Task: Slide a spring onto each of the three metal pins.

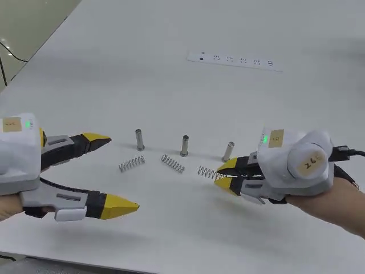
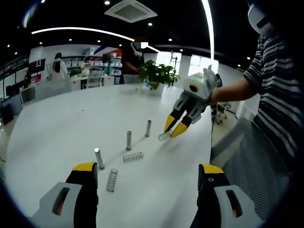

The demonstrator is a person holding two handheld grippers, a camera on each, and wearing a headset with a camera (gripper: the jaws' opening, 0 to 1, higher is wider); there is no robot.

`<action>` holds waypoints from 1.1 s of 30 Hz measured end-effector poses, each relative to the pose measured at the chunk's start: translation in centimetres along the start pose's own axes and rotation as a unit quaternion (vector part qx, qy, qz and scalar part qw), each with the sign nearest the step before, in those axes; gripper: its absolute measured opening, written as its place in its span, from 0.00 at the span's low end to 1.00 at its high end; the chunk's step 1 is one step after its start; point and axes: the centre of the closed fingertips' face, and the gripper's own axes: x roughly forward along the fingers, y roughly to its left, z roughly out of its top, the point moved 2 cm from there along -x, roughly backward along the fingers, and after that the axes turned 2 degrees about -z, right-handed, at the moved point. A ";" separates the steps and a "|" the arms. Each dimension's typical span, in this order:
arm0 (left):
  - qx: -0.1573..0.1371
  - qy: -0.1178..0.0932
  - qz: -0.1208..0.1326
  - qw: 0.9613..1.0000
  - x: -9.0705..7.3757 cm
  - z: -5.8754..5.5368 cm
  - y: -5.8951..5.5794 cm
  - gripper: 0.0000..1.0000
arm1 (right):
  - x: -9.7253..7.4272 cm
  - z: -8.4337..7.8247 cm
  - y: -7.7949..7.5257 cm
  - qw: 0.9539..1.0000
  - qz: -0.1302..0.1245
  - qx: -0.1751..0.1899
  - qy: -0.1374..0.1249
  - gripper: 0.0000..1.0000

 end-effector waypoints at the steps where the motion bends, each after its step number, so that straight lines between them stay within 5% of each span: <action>1: 0.001 0.001 -0.009 1.000 0.3 0.0 -0.1 0.82 | 0.1 0.3 0.2 1.000 0.003 -0.008 -0.001 0.08; 10: 0.025 0.034 -0.071 0.997 1.8 -1.1 -0.6 0.69 | 0.6 2.0 1.4 0.999 0.019 -0.040 -0.004 0.08; 33: 0.012 0.003 -0.171 0.985 6.4 1.2 -2.7 0.24 | 1.0 4.2 2.5 0.997 0.038 -0.058 -0.026 0.08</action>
